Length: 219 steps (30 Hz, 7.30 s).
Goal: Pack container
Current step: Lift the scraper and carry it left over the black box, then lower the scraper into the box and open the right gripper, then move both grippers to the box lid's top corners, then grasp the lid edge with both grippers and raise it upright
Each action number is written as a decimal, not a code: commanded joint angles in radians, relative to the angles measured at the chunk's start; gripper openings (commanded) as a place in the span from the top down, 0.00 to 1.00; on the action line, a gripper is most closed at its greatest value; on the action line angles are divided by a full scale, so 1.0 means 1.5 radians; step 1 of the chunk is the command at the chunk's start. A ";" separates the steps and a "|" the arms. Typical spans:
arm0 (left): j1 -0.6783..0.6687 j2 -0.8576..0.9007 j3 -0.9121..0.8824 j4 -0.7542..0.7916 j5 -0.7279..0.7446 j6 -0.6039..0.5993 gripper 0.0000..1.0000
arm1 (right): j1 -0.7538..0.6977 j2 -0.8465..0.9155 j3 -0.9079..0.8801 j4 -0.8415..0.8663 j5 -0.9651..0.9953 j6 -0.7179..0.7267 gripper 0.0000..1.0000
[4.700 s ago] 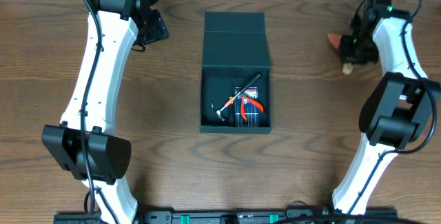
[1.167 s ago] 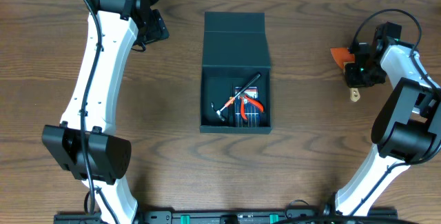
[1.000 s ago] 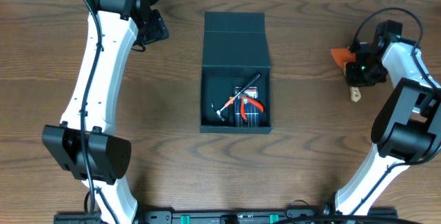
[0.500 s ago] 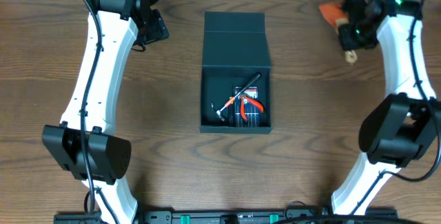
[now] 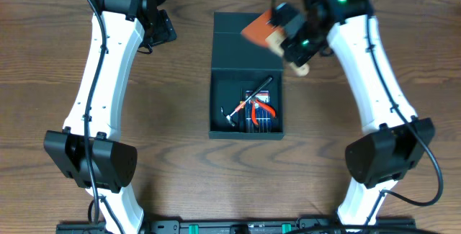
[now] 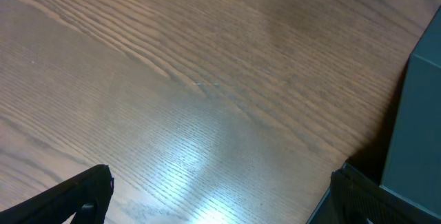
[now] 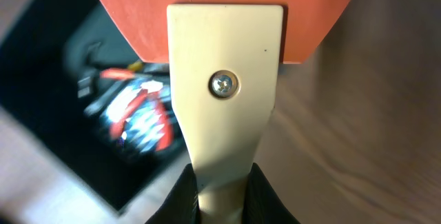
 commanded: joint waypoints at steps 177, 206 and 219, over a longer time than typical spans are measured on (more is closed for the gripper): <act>0.096 0.163 -0.016 0.080 0.886 0.637 0.94 | -0.184 -0.011 -0.251 0.212 -0.188 0.277 0.99; 0.105 0.312 -0.016 0.052 0.817 0.681 0.94 | -0.201 0.139 -0.260 0.280 -0.262 0.392 0.99; 0.091 0.387 -0.016 0.085 0.817 0.655 0.94 | -0.211 0.139 -0.260 0.319 -0.240 0.430 0.99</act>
